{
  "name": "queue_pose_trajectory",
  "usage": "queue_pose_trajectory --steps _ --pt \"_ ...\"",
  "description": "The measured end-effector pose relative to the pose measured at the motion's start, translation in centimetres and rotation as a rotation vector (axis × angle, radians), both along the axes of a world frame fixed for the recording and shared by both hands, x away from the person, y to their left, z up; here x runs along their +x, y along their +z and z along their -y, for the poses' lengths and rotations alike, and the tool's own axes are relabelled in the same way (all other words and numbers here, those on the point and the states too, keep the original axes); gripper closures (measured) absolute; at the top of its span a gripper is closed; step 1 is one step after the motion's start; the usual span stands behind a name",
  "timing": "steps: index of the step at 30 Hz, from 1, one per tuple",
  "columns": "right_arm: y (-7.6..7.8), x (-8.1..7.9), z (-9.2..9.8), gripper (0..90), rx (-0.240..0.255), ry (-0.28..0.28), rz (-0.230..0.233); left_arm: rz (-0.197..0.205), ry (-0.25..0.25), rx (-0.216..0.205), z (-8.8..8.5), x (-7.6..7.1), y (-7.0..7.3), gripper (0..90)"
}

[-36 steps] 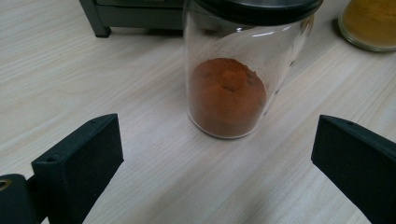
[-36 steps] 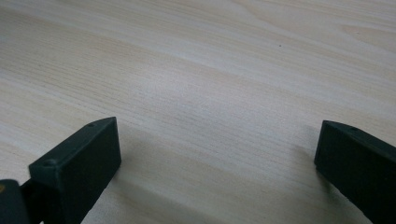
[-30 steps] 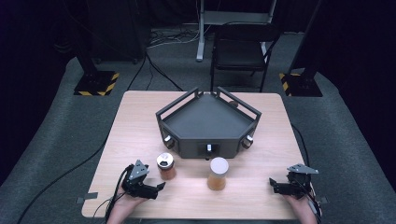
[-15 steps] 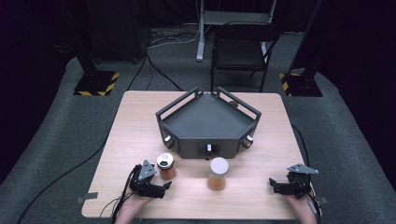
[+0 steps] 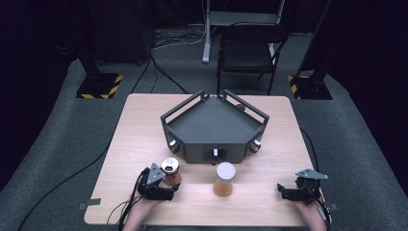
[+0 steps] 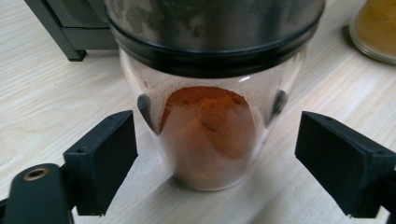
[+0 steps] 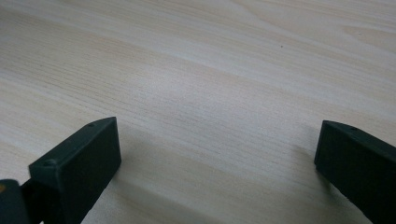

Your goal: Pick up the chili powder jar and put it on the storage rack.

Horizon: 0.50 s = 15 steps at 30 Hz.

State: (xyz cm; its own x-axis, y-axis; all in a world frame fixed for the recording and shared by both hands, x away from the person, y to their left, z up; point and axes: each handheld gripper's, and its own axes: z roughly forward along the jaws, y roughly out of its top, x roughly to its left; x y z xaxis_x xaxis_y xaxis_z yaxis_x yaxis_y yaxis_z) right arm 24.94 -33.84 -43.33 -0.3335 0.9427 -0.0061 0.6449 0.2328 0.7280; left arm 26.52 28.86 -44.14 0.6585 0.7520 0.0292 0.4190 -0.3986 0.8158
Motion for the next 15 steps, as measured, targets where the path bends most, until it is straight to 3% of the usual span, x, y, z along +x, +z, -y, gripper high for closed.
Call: queue_pose_trajectory --steps 6,14,15 --pt "0.01 0.00 -0.04 0.0 0.000 0.000 -0.001 0.018 0.017 -0.024 0.05 -0.01 -0.43 21.0" --pt "0.01 -0.01 -0.06 0.0 -0.001 0.000 0.000 0.043 0.040 -0.026 0.54 -0.46 -0.87 28.9" --pt "0.01 -0.01 -0.06 0.0 -0.001 0.000 0.000 0.039 0.042 -0.043 0.34 -0.41 -1.00 29.5"
